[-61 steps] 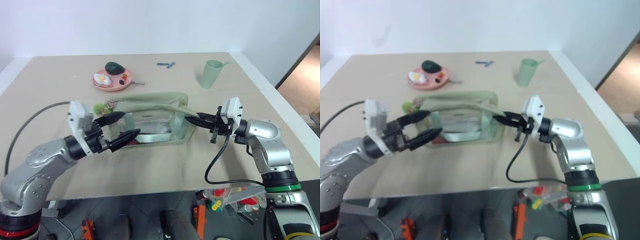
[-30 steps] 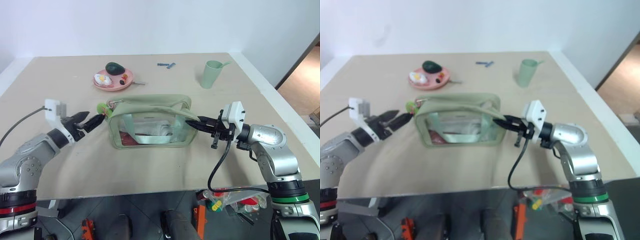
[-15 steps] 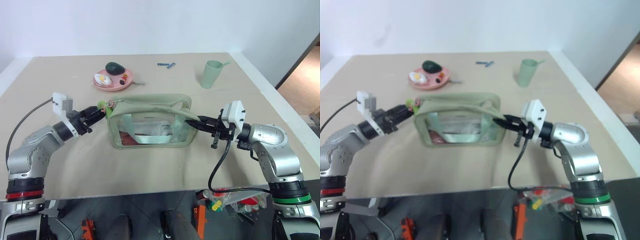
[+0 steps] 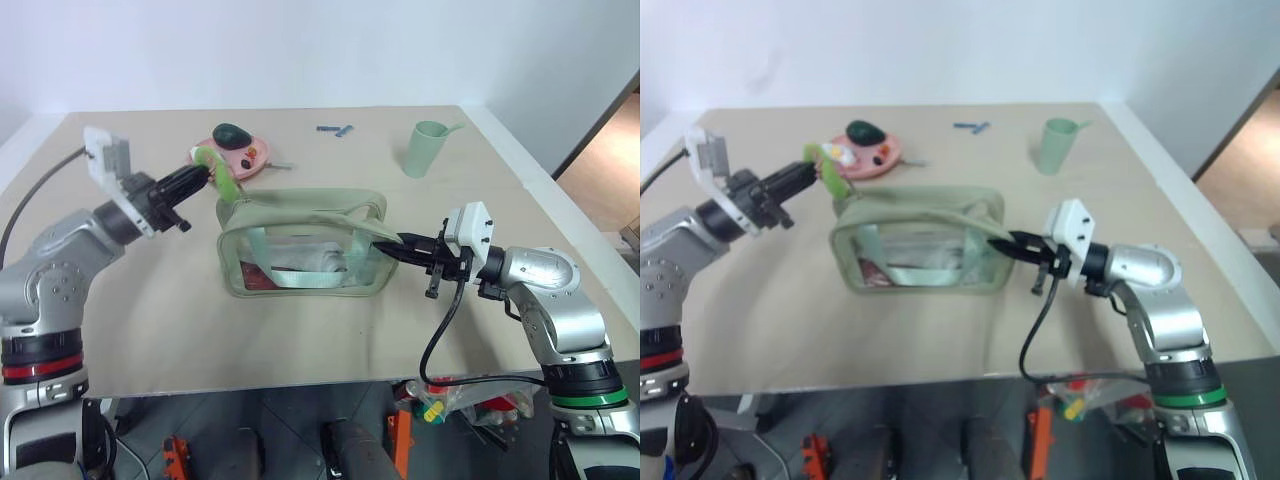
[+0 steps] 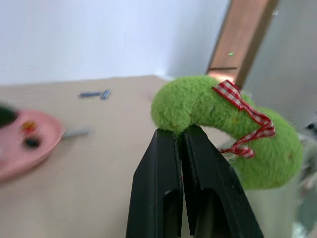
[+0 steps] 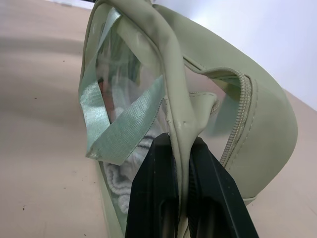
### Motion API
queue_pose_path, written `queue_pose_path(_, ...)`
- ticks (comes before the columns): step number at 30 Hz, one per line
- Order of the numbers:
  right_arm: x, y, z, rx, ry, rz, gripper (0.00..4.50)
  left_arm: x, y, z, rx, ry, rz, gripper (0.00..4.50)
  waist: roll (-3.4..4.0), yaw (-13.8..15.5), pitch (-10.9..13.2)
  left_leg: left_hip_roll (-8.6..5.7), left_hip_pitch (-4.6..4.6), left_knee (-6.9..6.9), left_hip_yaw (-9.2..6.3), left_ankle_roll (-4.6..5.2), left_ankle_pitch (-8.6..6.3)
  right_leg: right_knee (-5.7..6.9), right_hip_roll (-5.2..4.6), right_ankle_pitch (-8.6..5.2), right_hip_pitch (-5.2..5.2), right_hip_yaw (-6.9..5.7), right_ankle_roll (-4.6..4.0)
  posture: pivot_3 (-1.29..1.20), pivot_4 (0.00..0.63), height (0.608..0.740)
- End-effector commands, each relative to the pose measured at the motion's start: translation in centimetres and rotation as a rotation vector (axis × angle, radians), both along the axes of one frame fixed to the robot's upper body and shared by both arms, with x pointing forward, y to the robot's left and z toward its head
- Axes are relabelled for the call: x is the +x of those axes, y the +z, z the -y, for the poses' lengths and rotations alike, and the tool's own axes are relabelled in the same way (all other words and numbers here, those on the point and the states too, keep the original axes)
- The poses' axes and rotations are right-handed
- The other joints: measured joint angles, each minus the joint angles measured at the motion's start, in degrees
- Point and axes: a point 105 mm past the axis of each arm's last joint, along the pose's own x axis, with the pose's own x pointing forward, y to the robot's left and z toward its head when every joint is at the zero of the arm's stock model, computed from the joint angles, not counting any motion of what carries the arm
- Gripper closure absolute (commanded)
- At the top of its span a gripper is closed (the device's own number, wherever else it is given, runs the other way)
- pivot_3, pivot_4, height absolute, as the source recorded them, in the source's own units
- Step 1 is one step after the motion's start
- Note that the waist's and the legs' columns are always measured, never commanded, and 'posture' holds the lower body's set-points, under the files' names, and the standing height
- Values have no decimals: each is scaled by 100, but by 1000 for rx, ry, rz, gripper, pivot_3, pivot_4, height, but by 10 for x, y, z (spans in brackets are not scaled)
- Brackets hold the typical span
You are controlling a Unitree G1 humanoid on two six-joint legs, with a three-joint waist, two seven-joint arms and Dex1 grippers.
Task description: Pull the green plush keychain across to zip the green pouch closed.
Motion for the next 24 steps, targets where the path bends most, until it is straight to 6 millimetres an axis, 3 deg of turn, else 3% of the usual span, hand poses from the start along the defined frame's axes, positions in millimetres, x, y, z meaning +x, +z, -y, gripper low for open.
queue_pose_path(1, 0, 8, 5, -15, -8, 45, 4500, -12, 18, 30, 50, -107, 64, 4480, 0, 0, 0, -1, 2, 0, 2, 0, 0, -1, 0, 0, 1, 3, 1, 0, 150, 740)
queue_pose_path(5, 0, 7, 5, -19, -10, 46, 4500, -13, 17, 49, 89, -164, 64, 4480, 0, -2, 0, -2, 2, 0, 2, 0, 0, -1, 0, 1, 0, 5, 2, 0, 150, 740)
queue_pose_path(8, 0, 6, 6, -22, -14, 47, 4500, -12, 3, 60, 175, -195, 40, 4480, 0, -7, 0, 0, 3, -1, 3, 0, 0, -1, 2, 1, -2, 6, 2, 0, 150, 740)
queue_pose_path(12, 0, 5, 6, -22, -19, 50, 4500, -8, -14, 58, 285, -189, -2, 4480, 0, -6, 0, -1, 3, -2, 2, 0, 0, -1, 2, 1, -1, 6, 2, 0, 150, 740)
queue_pose_path(15, 1, 5, 7, -22, -21, 52, 4500, -5, -16, 54, 319, -184, -6, 4480, 0, -6, 0, -2, 3, -1, 4, 0, 0, -1, 1, 1, -1, 9, 2, 0, 150, 740)
queue_pose_path(16, 1, 4, 7, -23, -21, 53, 4500, -5, -16, 53, 330, -186, -5, 3785, 0, -6, 0, -2, 3, -1, 4, 0, 0, -1, 1, 1, -1, 8, 2, 0, 150, 740)
queue_pose_path(24, 2, 4, 6, -25, -12, 60, 4500, -5, -2, 35, 399, -160, 37, 1088, 1, -7, 0, -2, 3, -1, 5, 0, 0, -1, 1, 0, -2, 9, 2, 0, 150, 740)
